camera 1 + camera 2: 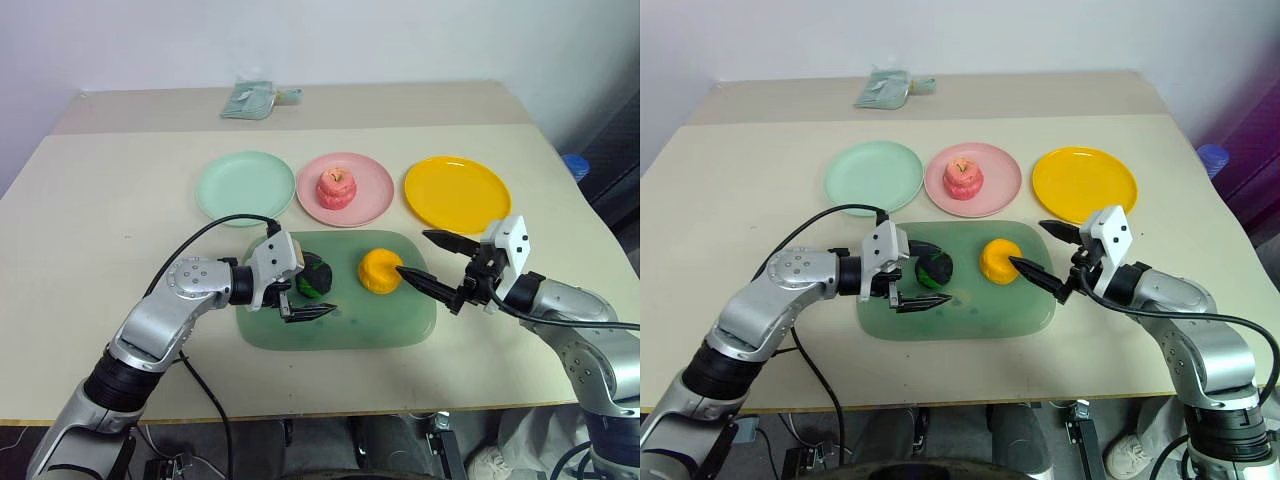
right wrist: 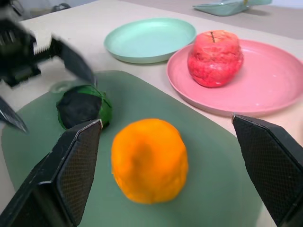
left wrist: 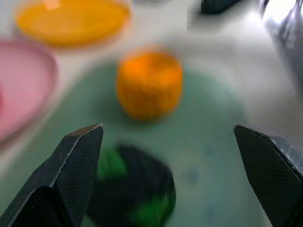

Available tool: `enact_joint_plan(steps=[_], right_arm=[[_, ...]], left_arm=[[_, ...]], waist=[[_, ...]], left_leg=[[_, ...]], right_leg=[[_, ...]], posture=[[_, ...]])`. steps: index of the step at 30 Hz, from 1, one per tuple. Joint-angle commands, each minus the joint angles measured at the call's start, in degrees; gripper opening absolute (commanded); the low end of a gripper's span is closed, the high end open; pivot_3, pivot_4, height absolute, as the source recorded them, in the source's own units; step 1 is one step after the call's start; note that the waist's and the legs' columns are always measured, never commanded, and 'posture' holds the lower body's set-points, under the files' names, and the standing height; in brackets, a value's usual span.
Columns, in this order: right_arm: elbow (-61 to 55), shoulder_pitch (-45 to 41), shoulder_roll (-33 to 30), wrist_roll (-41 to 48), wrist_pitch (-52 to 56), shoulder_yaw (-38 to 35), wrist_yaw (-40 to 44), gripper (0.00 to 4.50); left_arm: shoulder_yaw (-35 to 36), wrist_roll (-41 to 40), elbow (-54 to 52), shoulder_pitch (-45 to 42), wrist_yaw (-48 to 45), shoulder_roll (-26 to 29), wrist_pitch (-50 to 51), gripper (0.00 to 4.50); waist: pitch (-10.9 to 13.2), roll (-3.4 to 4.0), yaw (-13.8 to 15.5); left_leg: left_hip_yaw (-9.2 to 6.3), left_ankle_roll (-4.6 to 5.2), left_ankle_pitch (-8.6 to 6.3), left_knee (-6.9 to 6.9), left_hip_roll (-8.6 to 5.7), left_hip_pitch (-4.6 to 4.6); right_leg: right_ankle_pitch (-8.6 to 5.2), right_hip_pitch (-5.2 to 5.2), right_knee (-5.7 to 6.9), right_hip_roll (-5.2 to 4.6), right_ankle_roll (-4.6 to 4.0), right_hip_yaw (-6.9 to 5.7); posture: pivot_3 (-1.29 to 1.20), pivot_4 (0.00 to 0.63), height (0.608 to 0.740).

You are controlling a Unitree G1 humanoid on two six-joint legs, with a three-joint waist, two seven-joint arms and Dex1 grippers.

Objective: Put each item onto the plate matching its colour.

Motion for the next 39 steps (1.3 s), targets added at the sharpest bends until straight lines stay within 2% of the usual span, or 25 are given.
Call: enact_joint_plan(steps=[1, 2, 5, 9, 10, 13, 16, 20, 24, 28, 30, 31, 35, 39], right_arm=[[-1.0, -0.1, 0.1, 0.1, -1.1, -0.9, -0.2, 4.50], [-1.0, -0.1, 0.2, 0.1, -1.1, -0.9, -0.2, 4.50], [-1.3, 0.3, 0.3, 0.0, -1.2, -0.8, -0.4, 4.50], [-1.5, 0.3, 0.3, 0.0, -1.2, -0.9, -0.4, 4.50], [-1.4, 0.1, 0.2, 0.0, -1.2, -0.9, -0.4, 4.50], [-1.2, -0.2, 0.1, -0.1, -1.3, -0.9, -0.3, 4.50], [-0.9, -0.4, 0.0, -0.2, -1.4, -0.8, 0.0, 4.50], [0.1, -1.6, 0.2, -0.4, -1.6, -0.1, 0.3, 4.50], [0.9, -2.7, 0.5, -0.8, -2.0, 0.8, 0.7, 4.50], [1.4, -3.5, 1.1, -0.7, -1.7, 1.0, 0.3, 4.50], [1.2, -3.7, 1.2, 1.5, 0.7, 0.4, 0.2, 4.50], [0.8, -3.5, 1.0, 2.2, 1.7, 0.2, 0.2, 4.50], [-1.7, -2.8, 1.1, 1.5, 2.4, 0.8, -1.5, 4.50], [-3.3, -1.8, 0.4, -0.5, 1.9, 3.0, -1.7, 4.50]], left_arm=[[-2.9, 7.4, 3.7, -0.3, 3.9, 0.0, -3.3, 4.48], [-3.0, 8.4, 4.7, -0.5, 4.7, -0.6, -4.1, 4.48], [-1.8, 7.9, 5.8, 0.0, 6.1, -2.9, -4.5, 3.66], [0.7, 5.7, 4.3, 1.1, 6.2, -4.2, -3.0, 1.73], [2.7, 4.3, 4.3, 1.0, 6.9, -5.0, -2.6, 1.43], [10.8, -1.7, 5.1, -0.9, 10.5, -8.7, -0.6, 1.43], [17.4, -3.0, 8.2, -4.8, 17.5, -12.4, 0.1, 1.43], [21.5, 5.0, 23.2, -13.5, 32.8, -13.6, -0.2, 1.43], [21.9, 8.1, 36.0, -19.4, 37.5, -14.2, -2.9, 1.43], [21.8, 8.6, 43.9, -23.2, 37.7, -15.1, -7.0, 3.16], [22.6, 7.2, 44.1, -23.6, 36.1, -15.6, -8.7, 4.24], [23.0, 6.8, 43.6, -23.4, 35.7, -15.3, -9.2, 4.43], [25.3, 6.0, 38.8, -19.9, 34.7, -13.0, -11.4, 4.43], [24.5, 2.2, 25.2, -11.6, 25.3, -9.5, -12.7, 4.43]], waist=[[0.0, 0.02, 0.2], [0.0, 0.03, 0.2], [0.0, 0.01, 0.3], [0.0, 0.02, 0.4], [0.0, 0.02, 0.3], [0.0, 0.02, 0.4], [0.0, 0.00, 0.4], [0.0, 0.00, 0.4], [0.0, 0.00, 0.3], [0.0, -0.03, 0.5], [0.0, -0.03, 0.6], [0.0, -0.03, 0.5], [0.0, -0.03, 0.1], [0.0, 0.00, 0.0]], left_leg=[[0.01, 0.00, 0.00, 0.00, -0.01, 0.01], [0.01, 0.00, 0.00, 0.01, -0.01, 0.01], [0.00, 0.02, -0.01, 0.01, -0.02, -0.02], [-0.02, 0.03, -0.01, 0.02, 0.00, -0.06], [-0.02, 0.03, -0.01, 0.02, 0.03, -0.06], [-0.04, 0.03, -0.01, 0.04, 0.09, -0.06], [-0.04, 0.03, -0.01, 0.07, 0.11, -0.07], [-0.04, 0.03, -0.01, 0.09, -0.04, -0.03], [-0.03, 0.04, -0.01, 0.08, -0.08, -0.04], [-0.03, 0.03, 0.00, 0.08, -0.09, -0.19], [-0.04, 0.03, 0.00, 0.08, -0.09, -0.20], [-0.03, 0.03, 0.00, 0.08, -0.09, -0.21], [-0.04, 0.01, 0.01, 0.08, -0.08, -0.19], [0.04, 0.01, 0.01, 0.02, 0.04, -0.18]], right_leg=[[0.00, 0.02, 0.00, -0.01, 0.00, -0.01], [0.00, 0.03, -0.01, -0.02, 0.00, 0.00], [0.00, 0.01, -0.02, -0.05, 0.00, 0.00], [0.00, -0.02, -0.03, -0.07, 0.01, -0.01], [0.00, -0.02, -0.03, -0.08, 0.01, -0.01], [0.00, -0.02, -0.01, -0.08, 0.01, -0.01], [0.01, -0.01, 0.01, -0.08, 0.01, -0.04], [0.01, 0.03, 0.01, -0.09, 0.02, -0.06], [0.02, -0.01, 0.01, -0.07, 0.02, -0.07], [0.01, -0.15, -0.01, -0.11, 0.03, -0.08], [0.01, -0.14, -0.02, -0.14, 0.03, -0.10], [0.01, -0.14, -0.02, -0.15, 0.03, -0.10], [0.02, -0.17, 0.02, -0.16, 0.03, -0.08], [0.02, -0.30, 0.12, -0.12, 0.02, 0.02]], posture=[[0.00, 0.150, 0.740], [0.00, 0.150, 0.740], [0.00, 0.150, 0.740], [0.00, 0.150, 0.740], [0.00, 0.150, 0.740], [0.00, 0.150, 0.740], [0.00, 0.150, 0.740], [0.00, 0.150, 0.740], [0.00, 0.150, 0.740], [0.00, 0.150, 0.740], [0.00, 0.150, 0.740], [0.00, 0.150, 0.740], [0.00, 0.150, 0.740], [0.00, 0.150, 0.740]])
